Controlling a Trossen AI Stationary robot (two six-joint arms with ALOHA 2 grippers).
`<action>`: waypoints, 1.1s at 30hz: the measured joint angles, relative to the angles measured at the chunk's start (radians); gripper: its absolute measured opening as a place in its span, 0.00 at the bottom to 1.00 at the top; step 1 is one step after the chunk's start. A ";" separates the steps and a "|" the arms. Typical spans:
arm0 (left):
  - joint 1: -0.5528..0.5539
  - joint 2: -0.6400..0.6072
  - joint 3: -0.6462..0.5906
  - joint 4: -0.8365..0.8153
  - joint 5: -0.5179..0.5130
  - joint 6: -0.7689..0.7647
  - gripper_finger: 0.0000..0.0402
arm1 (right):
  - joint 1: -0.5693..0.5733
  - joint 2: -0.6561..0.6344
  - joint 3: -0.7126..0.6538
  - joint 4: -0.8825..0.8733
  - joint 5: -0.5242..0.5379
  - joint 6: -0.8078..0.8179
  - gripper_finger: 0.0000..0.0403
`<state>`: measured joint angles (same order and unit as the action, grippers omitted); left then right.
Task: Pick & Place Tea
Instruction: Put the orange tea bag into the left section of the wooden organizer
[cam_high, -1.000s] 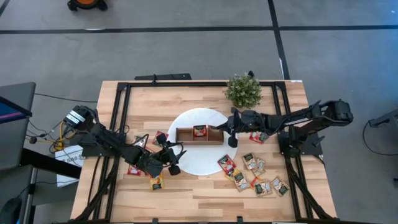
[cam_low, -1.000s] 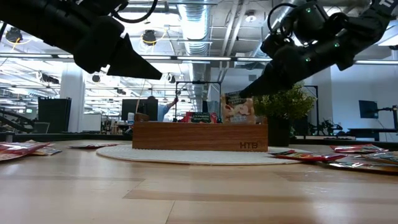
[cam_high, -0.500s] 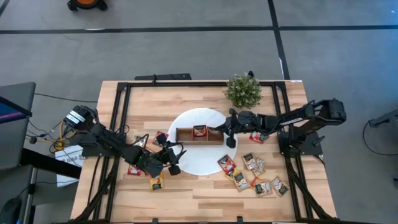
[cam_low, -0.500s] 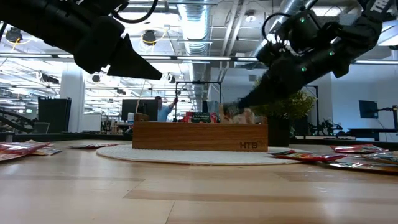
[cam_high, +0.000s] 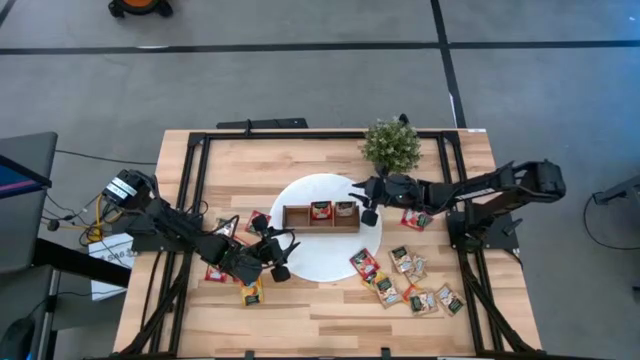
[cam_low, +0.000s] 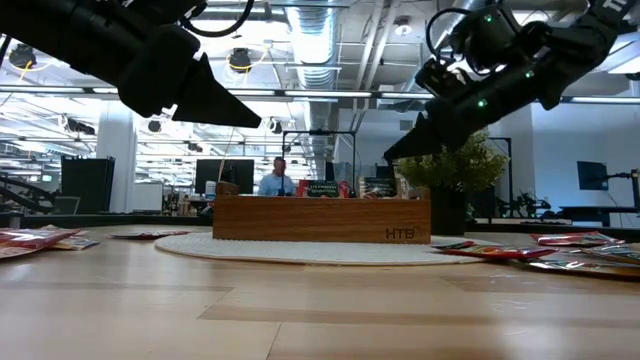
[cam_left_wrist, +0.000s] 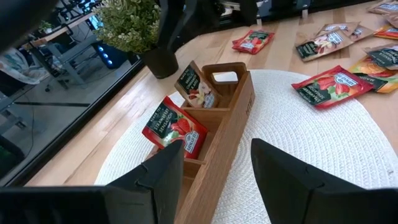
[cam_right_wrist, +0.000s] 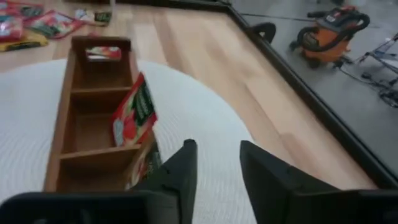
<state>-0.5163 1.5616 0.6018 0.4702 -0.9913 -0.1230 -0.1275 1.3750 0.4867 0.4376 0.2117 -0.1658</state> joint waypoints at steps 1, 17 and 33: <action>0.000 0.000 0.000 0.000 0.000 0.000 0.45 | 0.006 -0.004 0.005 -0.026 0.001 0.000 0.32; -0.014 -0.289 0.063 -0.858 0.093 -0.752 0.41 | 0.189 -0.010 0.118 -0.131 -0.002 0.053 0.35; -0.289 -0.301 0.062 -1.104 0.590 -0.986 0.42 | 0.222 -0.010 0.147 -0.139 -0.003 0.053 0.31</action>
<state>-0.8051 1.2602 0.6640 -0.6338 -0.4009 -1.1092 0.0942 1.3647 0.6338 0.2983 0.2092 -0.1127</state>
